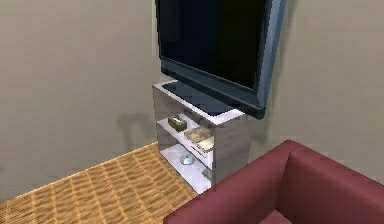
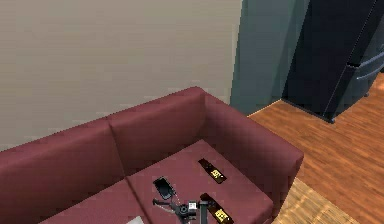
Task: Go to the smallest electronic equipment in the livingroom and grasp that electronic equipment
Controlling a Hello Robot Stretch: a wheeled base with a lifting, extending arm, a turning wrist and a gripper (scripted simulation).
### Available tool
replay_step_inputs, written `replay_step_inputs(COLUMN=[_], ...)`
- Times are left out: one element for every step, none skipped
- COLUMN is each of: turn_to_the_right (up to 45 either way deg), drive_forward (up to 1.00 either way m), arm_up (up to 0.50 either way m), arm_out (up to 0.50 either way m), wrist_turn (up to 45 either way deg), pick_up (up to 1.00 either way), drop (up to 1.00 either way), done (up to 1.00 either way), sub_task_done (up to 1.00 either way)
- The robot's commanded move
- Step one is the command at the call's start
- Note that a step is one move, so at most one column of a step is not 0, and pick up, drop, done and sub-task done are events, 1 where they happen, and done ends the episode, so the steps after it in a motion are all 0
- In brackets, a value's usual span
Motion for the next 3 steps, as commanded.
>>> replay_step_inputs(turn_to_the_right=[0.0, 0.0, 0.0], drive_forward=[0.00, 0.00, 0.00], arm_up=[0.00, 0.10, 0.00], arm_out=[0.00, 0.00, 0.00], wrist_turn=[0.0, 0.0, 0.0], pick_up=[1.00, 0.00, 0.00], drop=[0.00, 0.00, 0.00], done=[0.00, 0.00, 1.00], sub_task_done=[0.00, 0.00, 0.00])
